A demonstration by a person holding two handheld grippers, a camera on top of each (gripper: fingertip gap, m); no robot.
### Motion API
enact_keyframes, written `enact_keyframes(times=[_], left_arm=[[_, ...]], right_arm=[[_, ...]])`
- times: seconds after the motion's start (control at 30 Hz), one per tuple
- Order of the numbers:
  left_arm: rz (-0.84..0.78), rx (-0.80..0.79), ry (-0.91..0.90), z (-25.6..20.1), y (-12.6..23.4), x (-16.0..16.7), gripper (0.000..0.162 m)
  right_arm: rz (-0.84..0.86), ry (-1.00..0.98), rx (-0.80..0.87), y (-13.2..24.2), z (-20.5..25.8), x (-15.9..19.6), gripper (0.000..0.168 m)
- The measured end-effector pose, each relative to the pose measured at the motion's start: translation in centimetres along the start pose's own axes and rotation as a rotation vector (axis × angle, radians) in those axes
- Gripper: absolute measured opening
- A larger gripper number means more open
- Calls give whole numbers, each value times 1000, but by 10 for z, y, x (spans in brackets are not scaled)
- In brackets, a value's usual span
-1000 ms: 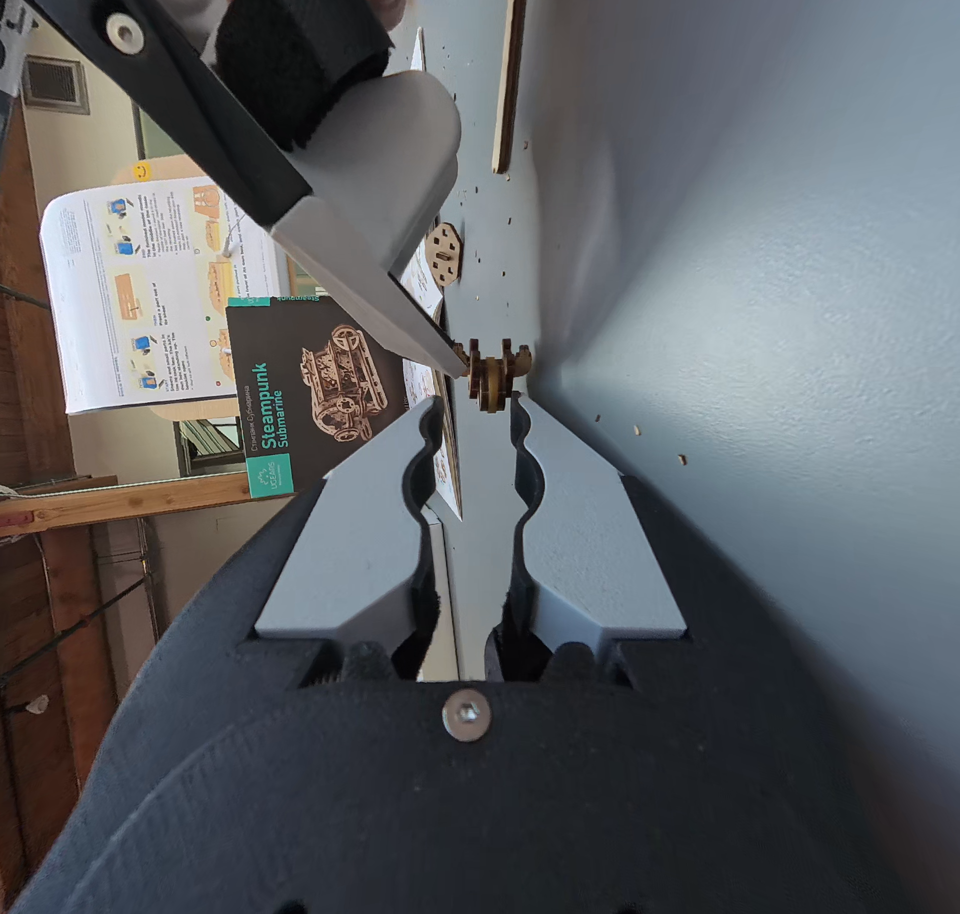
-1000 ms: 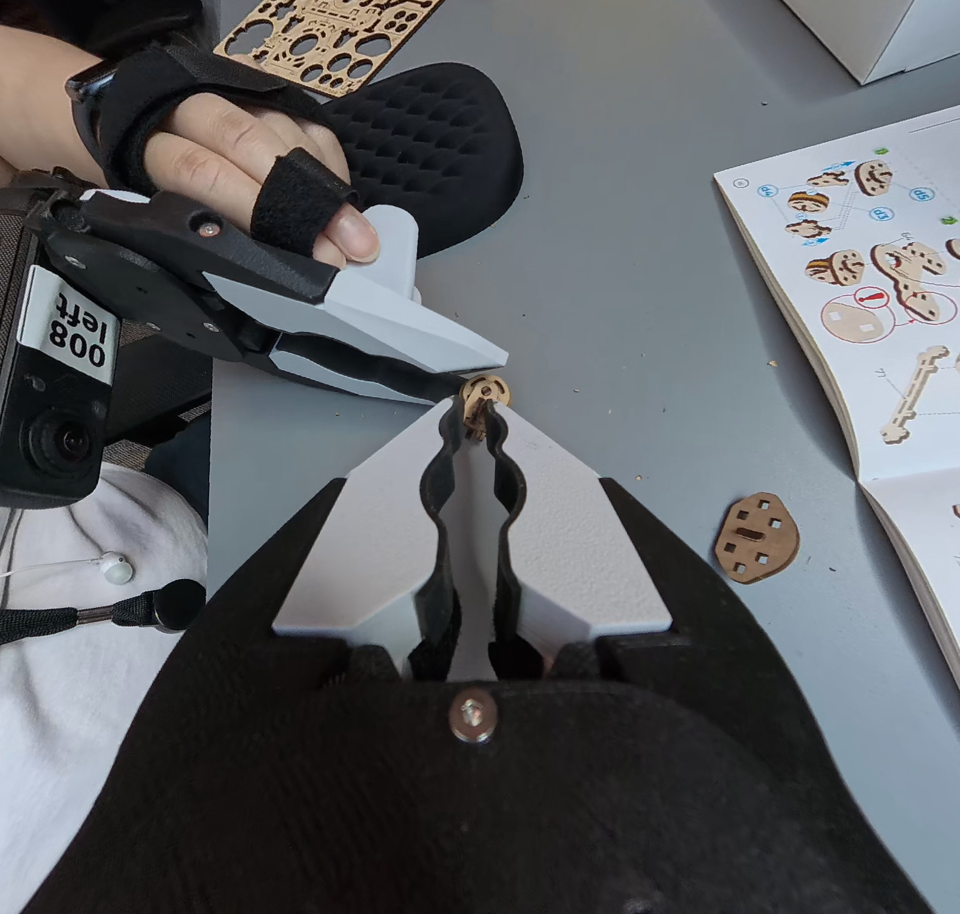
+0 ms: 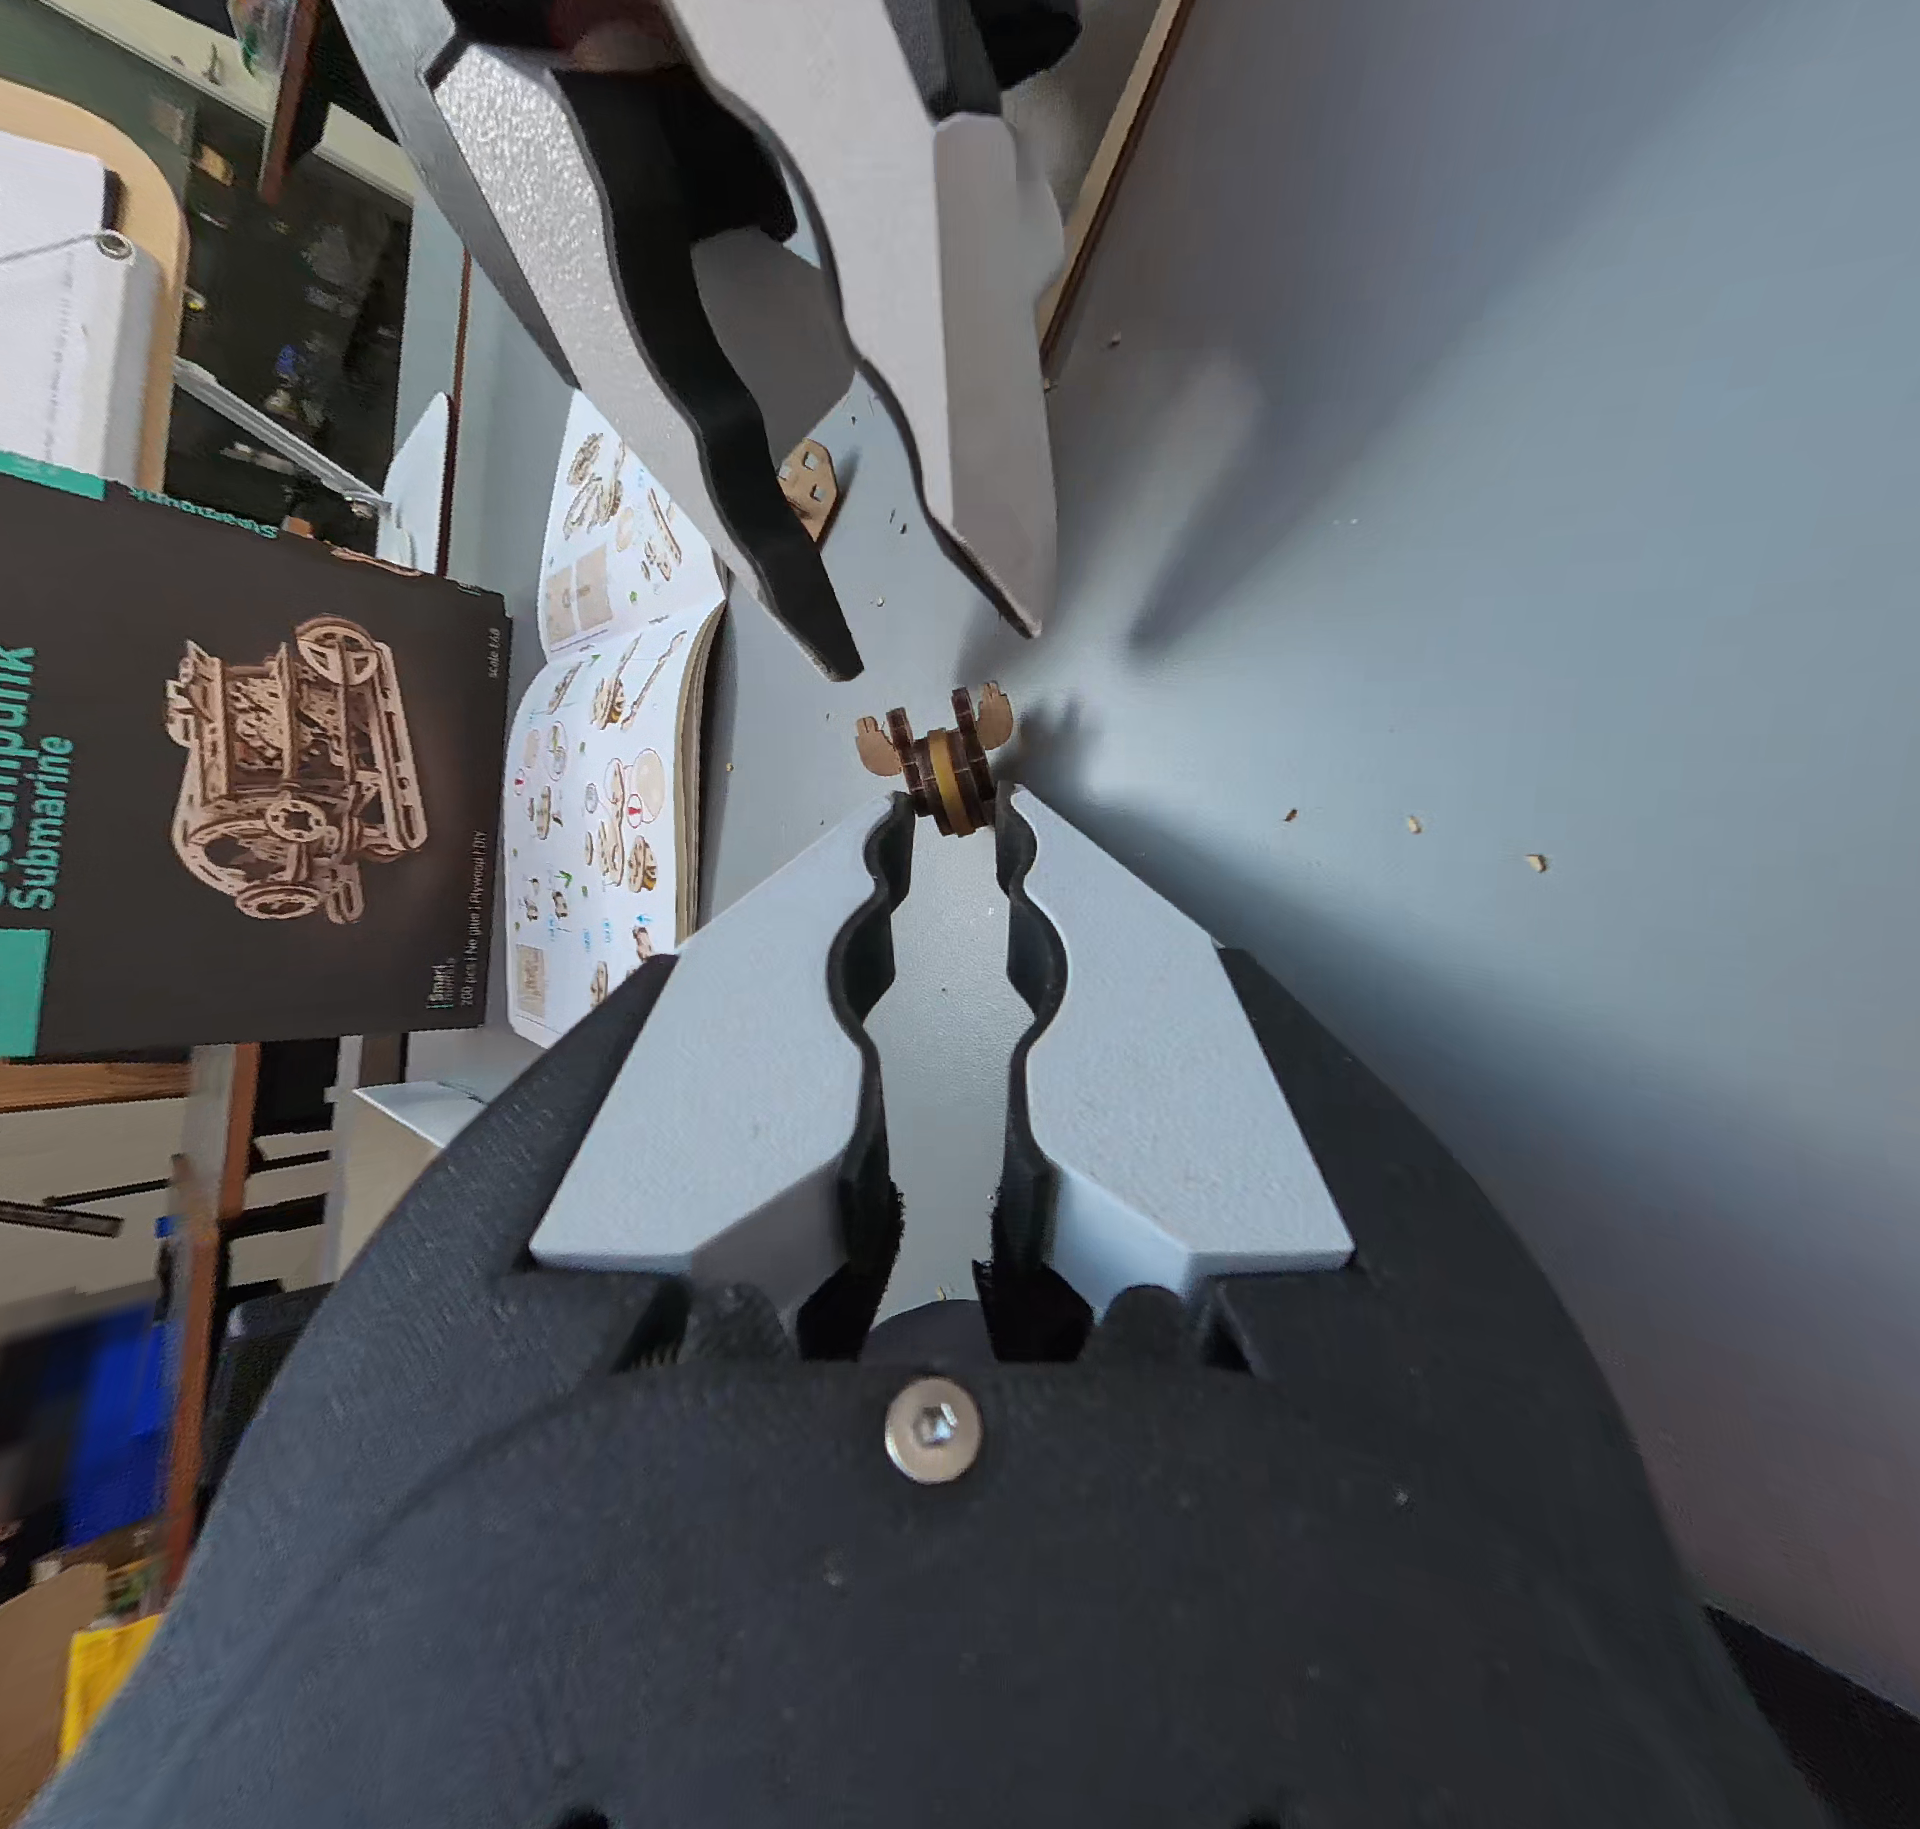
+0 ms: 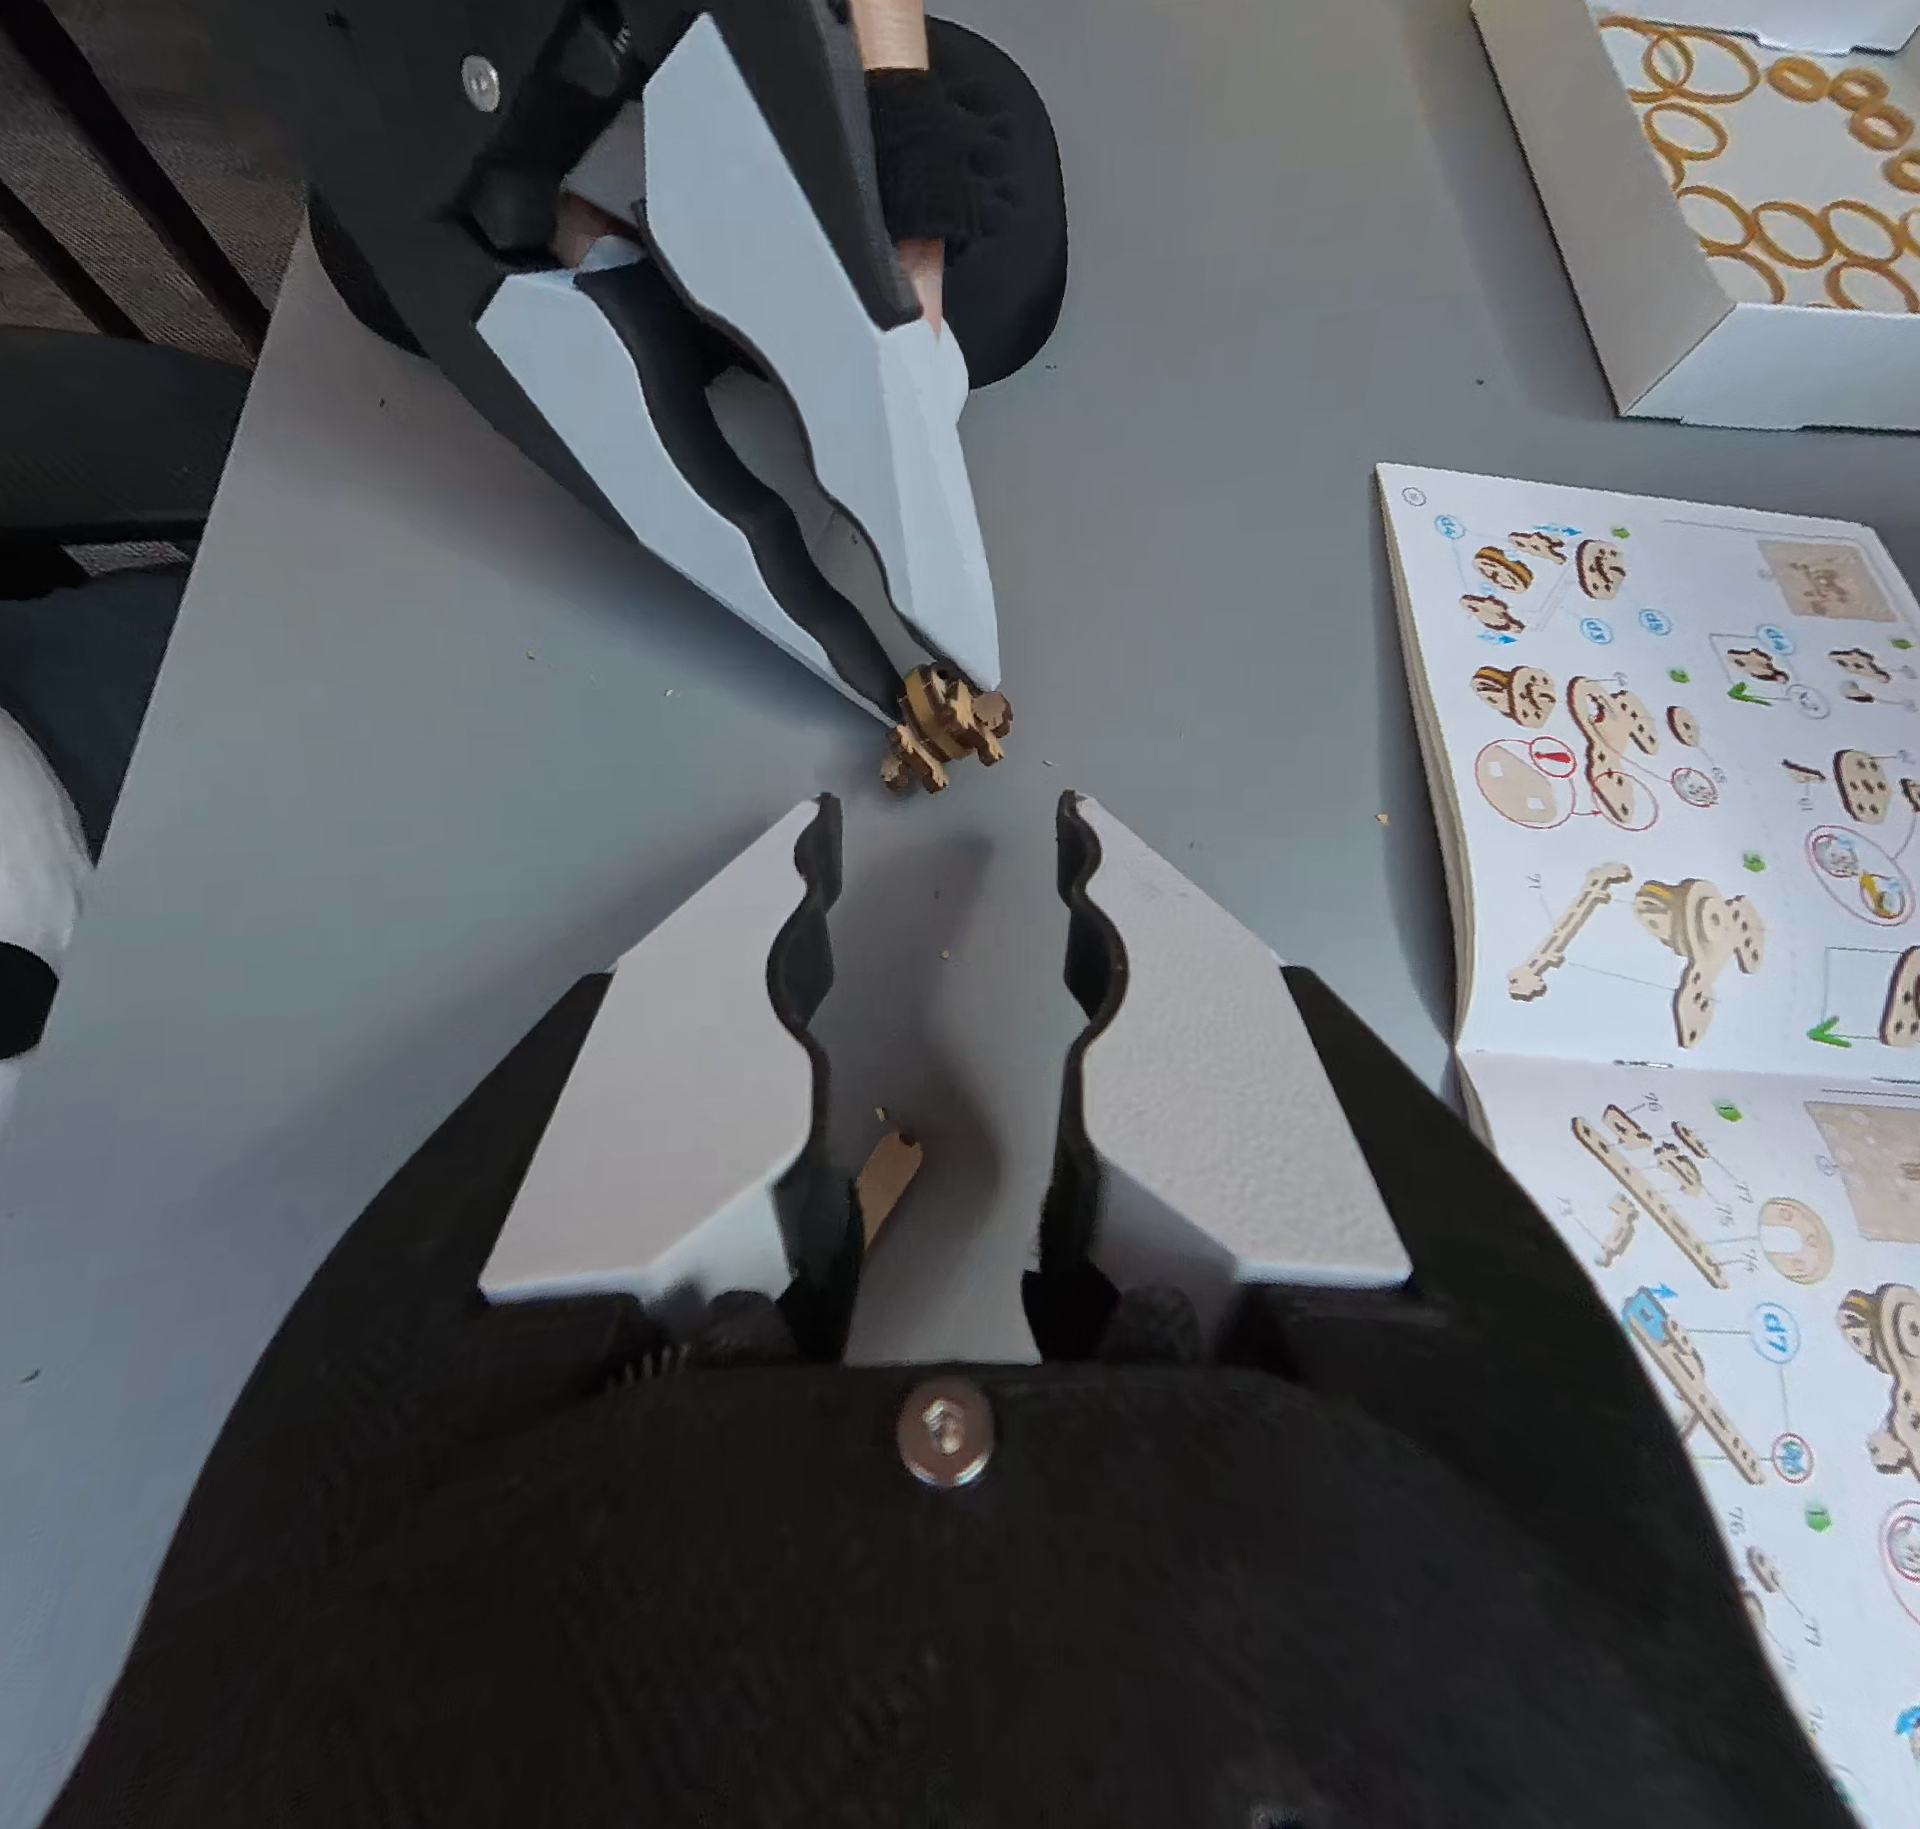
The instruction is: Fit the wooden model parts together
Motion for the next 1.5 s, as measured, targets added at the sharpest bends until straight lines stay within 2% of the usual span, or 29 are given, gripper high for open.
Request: enact_keyframes(times=[0.23, 0.43, 0.73, 0.83, 0.9, 1.03, 1.1, 1.17, 1.3, 1.5], left_arm=[[-89, 184, 235, 21, 2, 4, 14], [-165, 309, 326, 33, 5, 1, 14], [-203, 336, 187, 45, -2, -12, 14], [-168, 372, 132, 47, -9, -15, 14], [-136, 382, 120, 50, -15, -14, 14], [-89, 361, 105, 49, -21, -10, 14], [-37, 327, 66, 46, -23, -7, 14], [-5, 325, 27, 40, -24, -5, 14], [-3, 358, 43, 40, -21, -5, 14], [-34, 357, 76, 39, -22, -3, 14]], right_arm=[[3, 119, -2, 1, -2, 1, 42], [-33, 123, -76, 14, -7, -6, 40], [-40, 172, -129, 30, -23, 1, 40], [-69, 203, -101, 29, -25, 7, 28], [-102, 205, -111, 29, -24, 11, 26], [-84, 189, -111, 25, -24, 18, 30], [-81, 210, -78, 23, -25, 18, 38], [-110, 209, -113, 20, -23, 14, 40], [-104, 143, -158, 8, -23, 7, 44], [-51, 179, -71, -2, -23, 9, 44]])
Point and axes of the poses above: each gripper's, where its closed fingertips meet, y back along the fingers, x out of its underside, z = x × y across the jaws, the point moved 9 cm from there along y, back along the fingers, and after that the axes turned 7 degrees about z, right-handed, at the moved point
